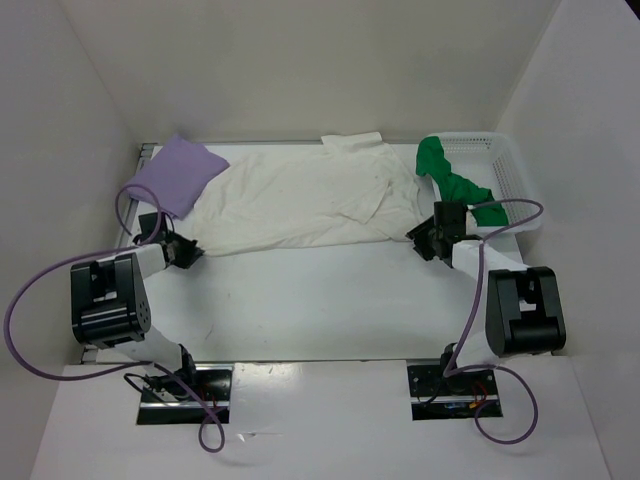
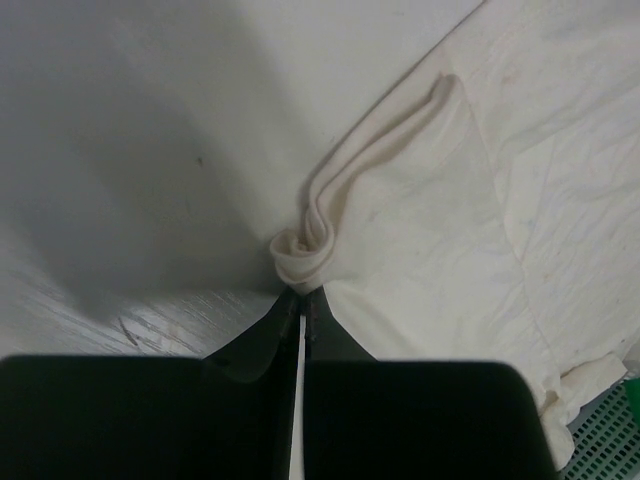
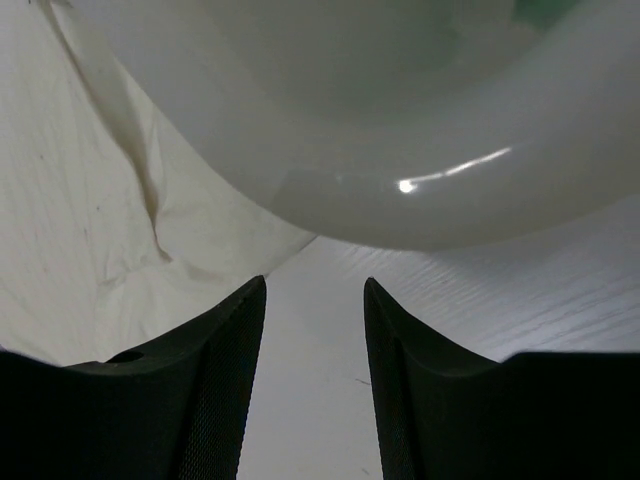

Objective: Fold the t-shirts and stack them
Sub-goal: Fold the flattened tshirt in 1/3 of the way

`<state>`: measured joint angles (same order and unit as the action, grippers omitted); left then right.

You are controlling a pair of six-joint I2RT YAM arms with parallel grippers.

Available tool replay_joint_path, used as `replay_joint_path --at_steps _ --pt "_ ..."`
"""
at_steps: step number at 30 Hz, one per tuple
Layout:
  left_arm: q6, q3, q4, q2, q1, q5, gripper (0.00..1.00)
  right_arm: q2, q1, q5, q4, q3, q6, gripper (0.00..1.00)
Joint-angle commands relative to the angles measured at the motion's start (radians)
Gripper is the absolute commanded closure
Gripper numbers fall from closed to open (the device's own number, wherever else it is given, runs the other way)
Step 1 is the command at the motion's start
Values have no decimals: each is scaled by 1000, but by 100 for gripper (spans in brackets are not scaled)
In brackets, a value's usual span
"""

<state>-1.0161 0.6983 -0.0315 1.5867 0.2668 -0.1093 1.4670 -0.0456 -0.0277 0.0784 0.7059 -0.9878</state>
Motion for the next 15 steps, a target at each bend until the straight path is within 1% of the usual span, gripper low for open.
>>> replay_joint_path --at_steps 1,8,9,11,12,15 --pt "70 13 61 27 49 56 100 13 6 -81 -58 24 -34 50" --pt "88 15 84 27 71 45 100 116 6 -113 -55 47 -43 50" --pt "97 15 84 27 71 45 100 116 6 -113 -46 59 -43 53" --pt "97 15 84 27 71 45 100 125 6 -123 -46 69 -43 54" --pt "97 15 84 27 71 34 100 137 6 -132 -20 81 -43 59" --pt "97 15 84 27 80 23 100 148 6 -153 -3 101 -32 66"
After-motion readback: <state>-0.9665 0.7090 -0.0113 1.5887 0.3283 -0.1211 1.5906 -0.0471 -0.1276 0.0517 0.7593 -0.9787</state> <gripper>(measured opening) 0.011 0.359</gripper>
